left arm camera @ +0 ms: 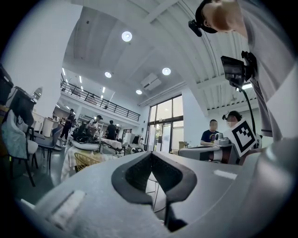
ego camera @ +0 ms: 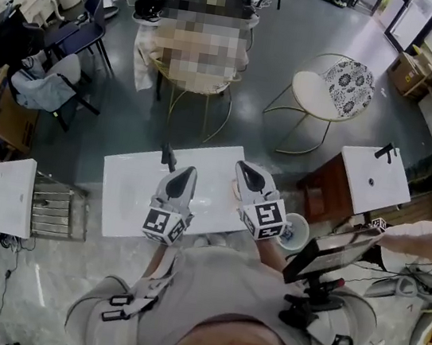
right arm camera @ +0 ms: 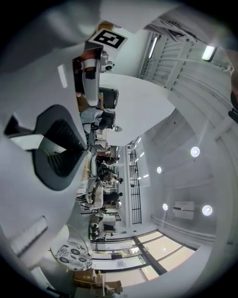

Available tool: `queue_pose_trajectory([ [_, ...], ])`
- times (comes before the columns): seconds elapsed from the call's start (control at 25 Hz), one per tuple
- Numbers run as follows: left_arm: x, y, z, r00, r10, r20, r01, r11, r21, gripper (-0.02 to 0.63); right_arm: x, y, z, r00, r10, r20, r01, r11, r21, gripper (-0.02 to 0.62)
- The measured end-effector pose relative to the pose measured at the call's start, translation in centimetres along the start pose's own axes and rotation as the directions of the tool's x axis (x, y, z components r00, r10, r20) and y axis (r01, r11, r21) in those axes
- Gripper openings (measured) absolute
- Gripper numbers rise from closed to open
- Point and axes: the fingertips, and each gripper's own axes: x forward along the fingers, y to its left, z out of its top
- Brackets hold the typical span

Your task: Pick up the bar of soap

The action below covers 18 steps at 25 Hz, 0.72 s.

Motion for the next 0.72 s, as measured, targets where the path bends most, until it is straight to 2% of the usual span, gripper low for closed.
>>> queue_pose_trajectory([
  [0.12,0.0,0.3,2.4,0.998,0.028,0.063,-0.03,0.999,0.027,-0.003,0.4,0.1,2.2,0.998,0.018,0.065,-0.015,0.999,-0.047,0.002],
  [0.28,0.1,0.2,3.5,0.992,0.055,0.112,-0.061,0.997,0.056,-0.003,0.4,-0.3,3.9,0.992,0.02,0.123,-0.008,0.996,-0.092,0.002],
  [0.48,0.3,-0.1,3.0,0.991,0.09,0.094,-0.094,0.995,0.037,-0.002,0.6,-0.8,3.6,0.995,0.03,0.1,-0.021,0.996,-0.085,0.002],
  [0.72,0.9,0.3,2.2,0.993,0.097,0.065,-0.1,0.994,0.038,-0.002,1.7,-1.4,3.2,0.994,0.043,0.1,-0.037,0.997,-0.066,0.003],
])
